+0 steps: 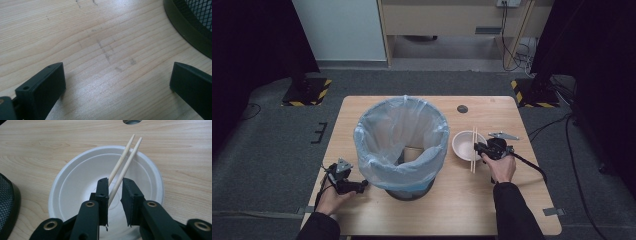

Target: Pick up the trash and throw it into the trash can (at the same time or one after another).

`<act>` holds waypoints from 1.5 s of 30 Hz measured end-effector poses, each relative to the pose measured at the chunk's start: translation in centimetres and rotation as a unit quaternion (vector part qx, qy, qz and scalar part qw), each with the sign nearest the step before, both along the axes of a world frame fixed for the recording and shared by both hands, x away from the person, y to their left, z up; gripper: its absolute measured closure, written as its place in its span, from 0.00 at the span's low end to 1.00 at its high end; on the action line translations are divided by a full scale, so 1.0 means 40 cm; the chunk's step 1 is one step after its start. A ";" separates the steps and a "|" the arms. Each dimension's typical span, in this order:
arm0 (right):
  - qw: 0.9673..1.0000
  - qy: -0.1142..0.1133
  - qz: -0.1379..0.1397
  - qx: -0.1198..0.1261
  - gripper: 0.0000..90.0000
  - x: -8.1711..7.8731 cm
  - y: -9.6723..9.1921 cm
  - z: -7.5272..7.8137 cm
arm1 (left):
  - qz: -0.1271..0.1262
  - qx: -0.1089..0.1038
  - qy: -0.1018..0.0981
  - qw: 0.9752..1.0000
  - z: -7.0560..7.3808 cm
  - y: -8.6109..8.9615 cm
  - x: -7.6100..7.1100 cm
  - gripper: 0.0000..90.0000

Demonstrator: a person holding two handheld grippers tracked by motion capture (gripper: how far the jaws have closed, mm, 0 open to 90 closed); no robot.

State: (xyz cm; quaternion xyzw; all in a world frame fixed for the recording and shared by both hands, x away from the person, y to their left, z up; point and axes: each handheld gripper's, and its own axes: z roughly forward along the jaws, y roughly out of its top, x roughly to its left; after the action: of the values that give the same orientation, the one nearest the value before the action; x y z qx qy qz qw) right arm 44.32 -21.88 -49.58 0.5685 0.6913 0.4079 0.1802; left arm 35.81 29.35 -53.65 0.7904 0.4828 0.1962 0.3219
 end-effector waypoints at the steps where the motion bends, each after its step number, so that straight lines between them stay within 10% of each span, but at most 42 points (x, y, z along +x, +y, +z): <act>1: 1.000 0.000 0.000 0.000 0.86 0.000 0.000 0.000 | 0.000 0.000 0.000 1.000 0.000 0.000 0.000 0.00; 27: 1.000 0.018 -0.001 -0.004 0.95 0.003 -0.007 -0.001 | 0.000 0.000 0.000 1.000 0.000 0.000 0.000 0.00; 45: 0.999 -0.034 -0.014 0.021 0.95 -0.008 -0.046 0.055 | 0.000 0.000 0.000 1.000 0.000 0.000 0.000 0.00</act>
State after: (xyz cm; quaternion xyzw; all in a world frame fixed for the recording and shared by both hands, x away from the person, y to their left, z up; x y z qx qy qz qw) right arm 44.02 -23.70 -47.37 0.5675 0.6683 0.4388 0.1969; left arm 35.81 29.35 -53.65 0.7904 0.4828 0.1962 0.3220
